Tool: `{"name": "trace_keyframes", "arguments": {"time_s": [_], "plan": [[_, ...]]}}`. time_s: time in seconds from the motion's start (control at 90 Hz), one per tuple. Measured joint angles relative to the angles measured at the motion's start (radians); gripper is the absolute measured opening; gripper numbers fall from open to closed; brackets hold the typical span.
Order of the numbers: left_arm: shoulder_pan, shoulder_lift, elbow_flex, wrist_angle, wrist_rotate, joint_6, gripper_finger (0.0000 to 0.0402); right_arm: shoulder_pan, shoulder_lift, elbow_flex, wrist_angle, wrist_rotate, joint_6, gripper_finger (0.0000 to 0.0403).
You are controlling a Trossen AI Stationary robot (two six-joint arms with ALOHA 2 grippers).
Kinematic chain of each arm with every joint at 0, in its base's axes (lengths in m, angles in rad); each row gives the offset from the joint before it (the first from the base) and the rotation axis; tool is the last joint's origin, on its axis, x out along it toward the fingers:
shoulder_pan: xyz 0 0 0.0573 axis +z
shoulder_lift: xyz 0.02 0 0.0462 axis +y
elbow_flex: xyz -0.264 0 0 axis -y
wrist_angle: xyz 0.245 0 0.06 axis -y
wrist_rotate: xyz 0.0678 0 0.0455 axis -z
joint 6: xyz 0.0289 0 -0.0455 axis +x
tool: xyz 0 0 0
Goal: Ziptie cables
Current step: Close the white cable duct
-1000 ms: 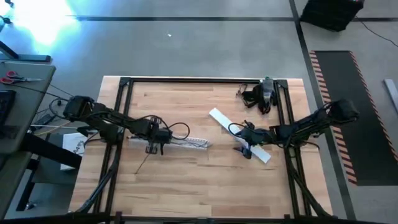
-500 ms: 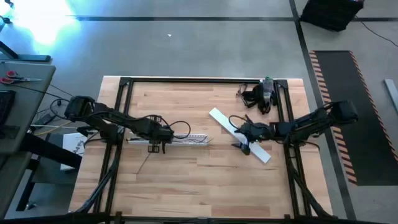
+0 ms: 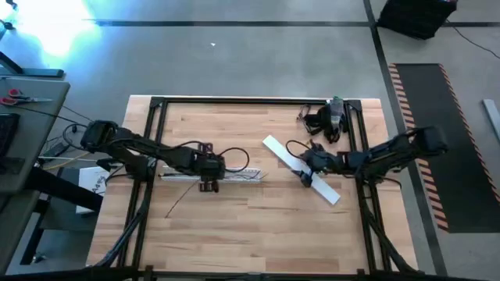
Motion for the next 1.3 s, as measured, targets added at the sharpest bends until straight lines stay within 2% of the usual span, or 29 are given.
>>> {"name": "trace_keyframes", "arguments": {"time_s": [0.122, 0.211, 0.478, 0.667, 0.867, 0.978, 1.078, 1.3], "plan": [[0.000, 0.000, -0.001, 0.027, -0.002, 0.000, 0.0163, 0.002, 0.070, 0.003, 0.019, 0.008, 0.028, 0.0355], [-0.001, 0.000, 0.003, 0.029, -0.008, -0.003, 0.0163, 0.009, 0.118, 0.008, 0.028, 0.036, 0.046, 0.0338], [-0.014, 0.000, 0.005, 0.056, -0.024, -0.021, 0.0163, 0.016, 0.157, 0.010, 0.064, 0.040, 0.049, 0.0208], [-0.039, -0.001, 0.035, 0.051, -0.043, -0.027, 0.0163, 0.009, 0.155, 0.007, 0.082, 0.026, 0.003, 0.0208], [-0.062, -0.002, 0.082, 0.037, -0.083, -0.010, 0.0162, -0.050, 0.075, 0.033, 0.008, -0.065, -0.110, 0.0208], [-0.068, -0.002, 0.093, 0.013, -0.101, -0.014, 0.0162, -0.088, 0.034, 0.083, -0.095, -0.142, -0.187, 0.0208], [-0.074, -0.002, 0.093, -0.012, -0.113, -0.024, 0.0162, -0.114, 0.024, 0.141, -0.194, -0.164, -0.262, 0.0208], [-0.090, -0.002, 0.093, -0.038, -0.131, -0.059, 0.0162, -0.178, 0.021, 0.249, -0.279, -0.235, -0.375, 0.0208]]}}
